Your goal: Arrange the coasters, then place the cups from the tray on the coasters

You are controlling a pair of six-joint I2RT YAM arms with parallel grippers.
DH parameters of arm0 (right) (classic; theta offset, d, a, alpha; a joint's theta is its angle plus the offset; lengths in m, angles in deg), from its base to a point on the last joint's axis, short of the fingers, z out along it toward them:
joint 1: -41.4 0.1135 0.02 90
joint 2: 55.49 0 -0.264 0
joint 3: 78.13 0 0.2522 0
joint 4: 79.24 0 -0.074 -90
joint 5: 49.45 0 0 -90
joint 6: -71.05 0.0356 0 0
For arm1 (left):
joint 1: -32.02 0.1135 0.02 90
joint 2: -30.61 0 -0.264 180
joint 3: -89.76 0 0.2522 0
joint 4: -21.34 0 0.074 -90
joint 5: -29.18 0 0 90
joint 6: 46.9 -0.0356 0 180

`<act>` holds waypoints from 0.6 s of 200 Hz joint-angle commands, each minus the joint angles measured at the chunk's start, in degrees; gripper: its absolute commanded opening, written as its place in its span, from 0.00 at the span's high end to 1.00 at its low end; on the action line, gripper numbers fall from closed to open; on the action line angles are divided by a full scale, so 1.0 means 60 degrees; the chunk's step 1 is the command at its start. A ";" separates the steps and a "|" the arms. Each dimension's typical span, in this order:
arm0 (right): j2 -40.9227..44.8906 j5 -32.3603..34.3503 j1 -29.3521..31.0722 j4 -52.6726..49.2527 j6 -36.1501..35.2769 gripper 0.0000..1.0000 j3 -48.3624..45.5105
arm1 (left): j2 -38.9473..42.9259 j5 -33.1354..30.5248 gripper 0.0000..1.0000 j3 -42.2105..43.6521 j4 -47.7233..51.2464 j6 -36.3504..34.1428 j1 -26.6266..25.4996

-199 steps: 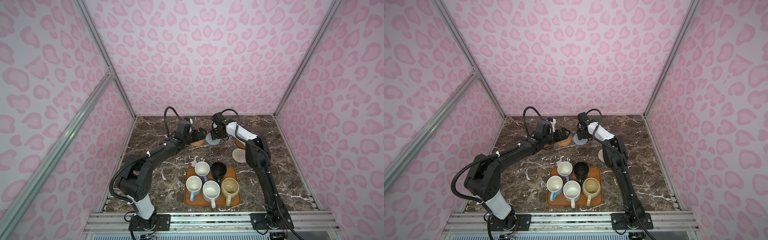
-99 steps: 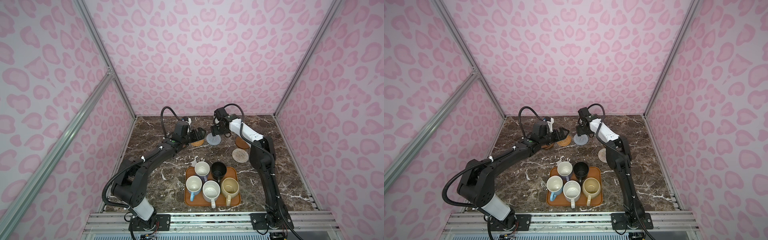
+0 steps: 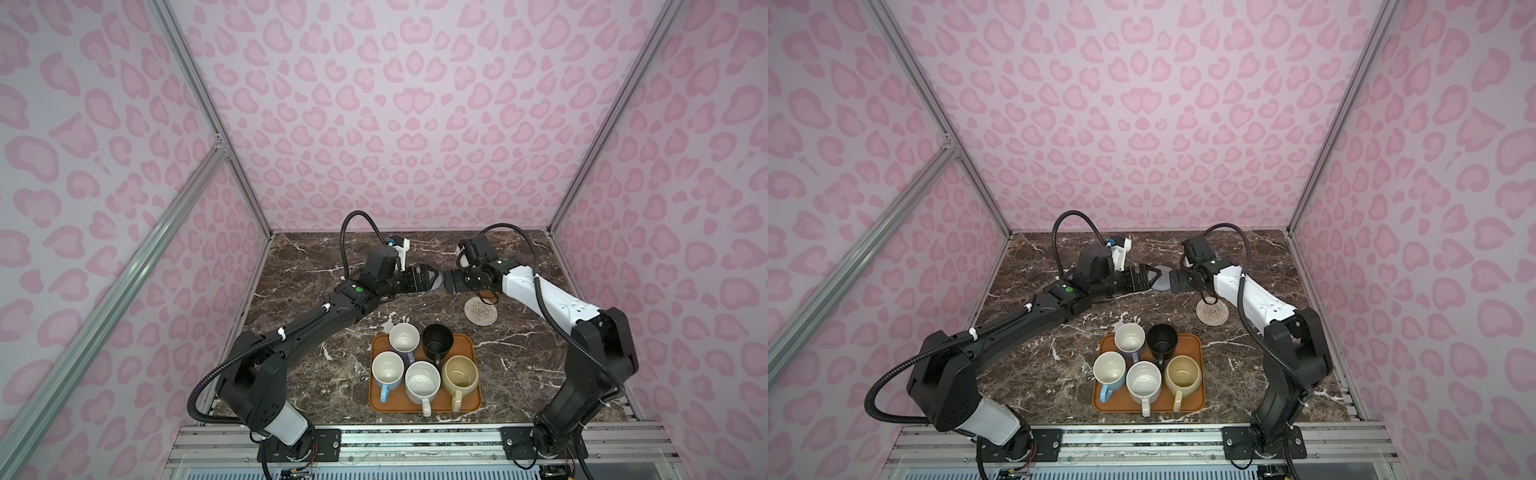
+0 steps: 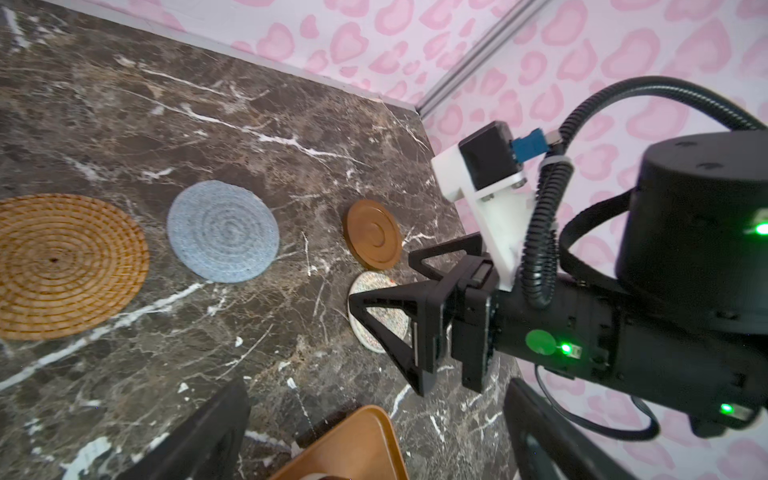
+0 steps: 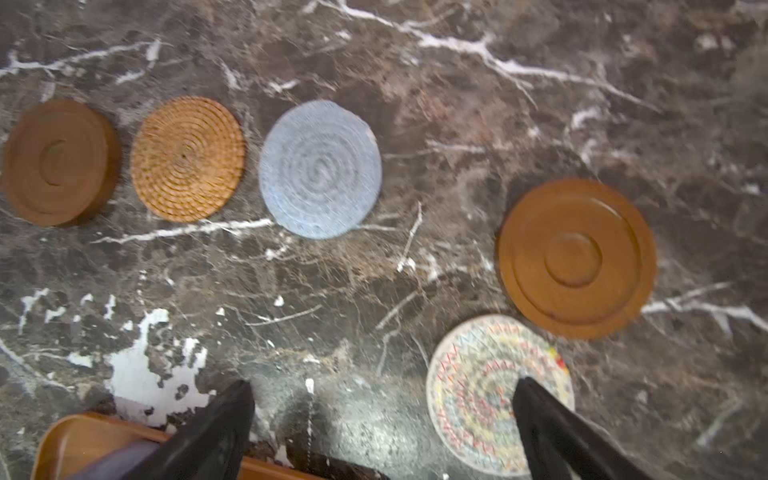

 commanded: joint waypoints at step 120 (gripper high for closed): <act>0.0676 -0.0554 -0.0843 0.1759 0.0822 0.26 -0.3409 | -0.2089 0.0160 0.03 -0.2122 0.1072 -0.0398 -0.0830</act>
